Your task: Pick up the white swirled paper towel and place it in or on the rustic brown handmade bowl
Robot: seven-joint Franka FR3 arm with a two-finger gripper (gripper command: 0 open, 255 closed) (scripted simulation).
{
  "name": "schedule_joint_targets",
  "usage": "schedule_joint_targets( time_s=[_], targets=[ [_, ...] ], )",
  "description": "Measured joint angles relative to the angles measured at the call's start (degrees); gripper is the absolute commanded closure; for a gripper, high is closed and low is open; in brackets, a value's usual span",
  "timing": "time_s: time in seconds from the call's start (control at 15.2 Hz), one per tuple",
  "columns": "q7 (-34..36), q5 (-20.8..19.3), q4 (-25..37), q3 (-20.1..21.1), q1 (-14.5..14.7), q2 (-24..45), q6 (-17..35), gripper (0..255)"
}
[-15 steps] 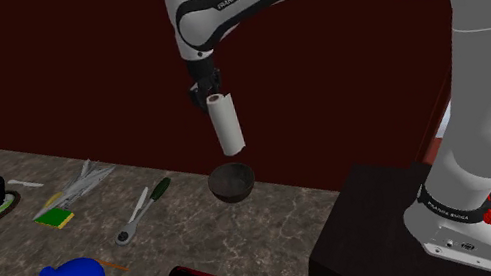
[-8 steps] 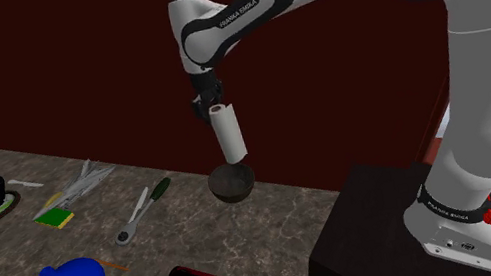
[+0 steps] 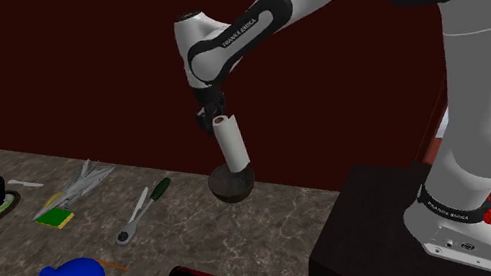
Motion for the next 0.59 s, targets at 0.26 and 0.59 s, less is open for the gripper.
schedule_joint_targets(
  time_s=[0.26, 0.59],
  targets=[
    [0.5, -0.5, -1.0, -0.2, 0.2, 1.5, 2.4, 255],
    [0.9, -1.1, -2.7, -0.5, 0.2, 3.1, 5.7, 255]
  ],
)
